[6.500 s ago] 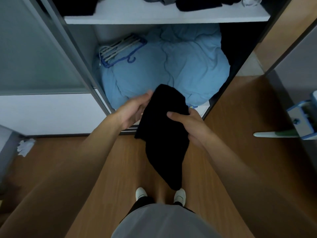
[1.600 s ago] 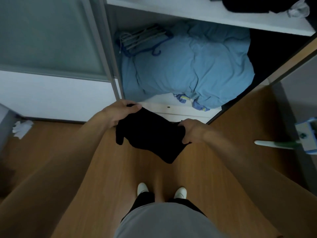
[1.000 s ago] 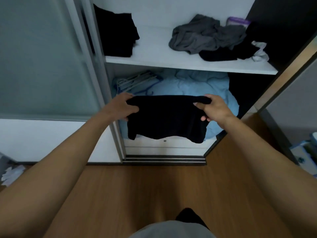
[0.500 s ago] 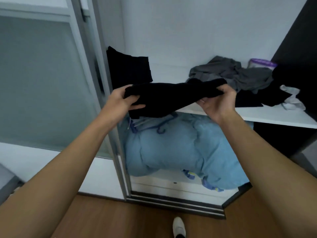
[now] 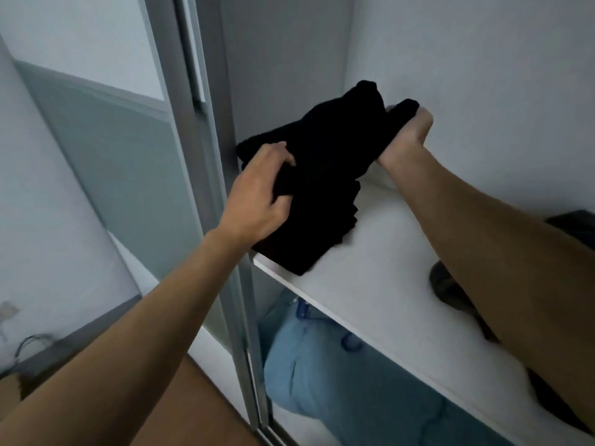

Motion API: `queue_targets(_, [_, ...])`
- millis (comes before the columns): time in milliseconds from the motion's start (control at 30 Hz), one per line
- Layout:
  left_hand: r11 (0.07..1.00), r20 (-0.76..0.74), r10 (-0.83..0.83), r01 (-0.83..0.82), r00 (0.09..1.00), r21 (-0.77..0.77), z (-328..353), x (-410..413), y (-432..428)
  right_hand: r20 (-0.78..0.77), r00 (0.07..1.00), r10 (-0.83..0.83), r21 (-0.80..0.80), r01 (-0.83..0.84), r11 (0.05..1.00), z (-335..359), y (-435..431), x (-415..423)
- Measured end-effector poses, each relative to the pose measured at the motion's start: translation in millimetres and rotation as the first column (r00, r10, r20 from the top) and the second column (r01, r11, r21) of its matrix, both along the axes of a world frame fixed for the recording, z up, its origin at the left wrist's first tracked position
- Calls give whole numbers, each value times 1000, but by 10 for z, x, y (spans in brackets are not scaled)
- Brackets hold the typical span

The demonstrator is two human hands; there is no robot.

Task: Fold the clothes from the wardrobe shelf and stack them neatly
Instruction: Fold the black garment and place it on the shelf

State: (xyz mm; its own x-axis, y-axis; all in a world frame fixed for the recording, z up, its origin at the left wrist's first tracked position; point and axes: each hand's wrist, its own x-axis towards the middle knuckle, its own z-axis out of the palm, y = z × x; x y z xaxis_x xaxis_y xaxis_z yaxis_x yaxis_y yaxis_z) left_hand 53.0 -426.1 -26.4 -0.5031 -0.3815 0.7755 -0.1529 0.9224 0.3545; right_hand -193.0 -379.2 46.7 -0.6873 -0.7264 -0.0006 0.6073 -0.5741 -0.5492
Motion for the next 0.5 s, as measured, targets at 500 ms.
queue_targets(500, [805,793,235,-570,562,164,-512,-706,-614,-533,-302,790,597,527,605,-1190,-1217,-369])
